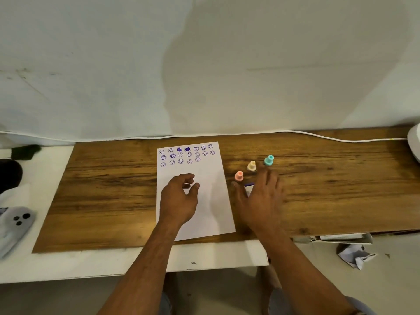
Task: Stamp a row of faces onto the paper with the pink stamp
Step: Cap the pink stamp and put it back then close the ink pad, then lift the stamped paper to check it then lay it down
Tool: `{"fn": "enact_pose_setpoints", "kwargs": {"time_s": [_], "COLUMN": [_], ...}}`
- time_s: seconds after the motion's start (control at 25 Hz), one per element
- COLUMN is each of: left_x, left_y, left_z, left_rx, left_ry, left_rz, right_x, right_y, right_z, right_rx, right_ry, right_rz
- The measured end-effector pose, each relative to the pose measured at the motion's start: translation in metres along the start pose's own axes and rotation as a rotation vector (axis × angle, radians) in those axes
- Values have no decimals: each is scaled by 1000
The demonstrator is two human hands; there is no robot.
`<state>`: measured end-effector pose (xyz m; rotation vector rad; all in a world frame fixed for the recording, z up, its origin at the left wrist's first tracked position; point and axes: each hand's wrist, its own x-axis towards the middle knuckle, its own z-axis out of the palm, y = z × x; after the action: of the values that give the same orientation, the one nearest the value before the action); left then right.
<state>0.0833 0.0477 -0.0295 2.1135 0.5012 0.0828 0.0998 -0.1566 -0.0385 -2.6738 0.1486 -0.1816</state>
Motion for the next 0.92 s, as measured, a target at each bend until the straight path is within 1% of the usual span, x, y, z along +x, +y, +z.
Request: {"fn": "enact_pose_setpoints", "kwargs": {"time_s": [0.04, 0.08, 0.16, 0.2, 0.28, 0.36, 0.44, 0.52, 0.56, 0.64, 0.76, 0.8, 0.84, 0.92], "left_x": [1, 3, 3, 3, 3, 2, 3, 5, 7, 14, 23, 24, 24, 22], "left_y": [-2, -5, -10, -12, -15, -16, -16, -16, -16, -15, -17, -18, -19, -22], "left_z": [-2, -4, -8, -9, -11, -9, -7, -8, -9, -14, -20, -22, -25, -28], "left_rx": [42, 112, 317, 402, 459, 442, 399, 312, 215, -56, -413, -465, -460, -358], "left_ry": [28, 53, 58, 27, -79, -149, -138, -49, 22, 139, 199, 219, 244, 290], "left_rz": [3, -3, -91, -169, -301, -314, -257, -233, -257, -371, -501, -518, -511, -456], "right_x": [-8, -18, -40, -47, -55, -54, -51, -51, -51, -51, -51, -51, -51, -51], "right_y": [-10, -21, -34, -35, -33, -28, -25, -24, -24, -25, -23, -23, -22, -23], "right_z": [4, 11, 26, 35, 45, 50, 53, 54, 54, 54, 54, 54, 54, 52], "right_rx": [44, 52, -3, -32, -71, -87, -91, -92, -93, -104, -108, -99, -88, -72], "right_ry": [-28, -94, -241, -290, -318, -282, -248, -244, -249, -242, -240, -254, -272, -318], "right_rz": [-117, -222, -348, -364, -366, -370, -374, -376, -378, -383, -374, -373, -370, -366]}}
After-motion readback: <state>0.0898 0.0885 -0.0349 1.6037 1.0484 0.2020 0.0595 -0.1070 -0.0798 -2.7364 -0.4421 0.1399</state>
